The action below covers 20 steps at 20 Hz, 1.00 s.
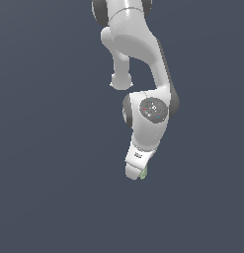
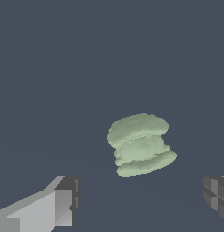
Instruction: Pick up the object and move it to a goal position.
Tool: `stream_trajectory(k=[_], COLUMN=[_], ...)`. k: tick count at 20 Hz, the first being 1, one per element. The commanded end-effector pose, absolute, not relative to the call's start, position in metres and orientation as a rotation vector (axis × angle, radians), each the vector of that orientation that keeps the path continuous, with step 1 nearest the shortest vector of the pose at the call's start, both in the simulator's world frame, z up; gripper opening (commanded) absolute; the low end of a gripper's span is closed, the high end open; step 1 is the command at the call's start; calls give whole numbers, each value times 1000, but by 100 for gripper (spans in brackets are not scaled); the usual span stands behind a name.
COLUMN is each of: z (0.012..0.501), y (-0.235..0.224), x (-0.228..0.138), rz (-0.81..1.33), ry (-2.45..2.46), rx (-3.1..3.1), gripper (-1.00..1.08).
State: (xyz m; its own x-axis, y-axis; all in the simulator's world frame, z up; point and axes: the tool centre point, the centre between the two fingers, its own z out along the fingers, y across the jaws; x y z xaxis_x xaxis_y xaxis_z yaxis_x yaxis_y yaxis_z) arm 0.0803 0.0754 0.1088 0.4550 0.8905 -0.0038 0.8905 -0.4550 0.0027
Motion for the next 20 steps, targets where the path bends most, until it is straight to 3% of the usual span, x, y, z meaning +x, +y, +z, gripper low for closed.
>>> stream_trajectory(k=[1, 20], z=[105, 91], y=[77, 82], x=[84, 96], rz=[-3, 0], ry=[1730, 1990], rx=[2618, 2431], gripper=[100, 100])
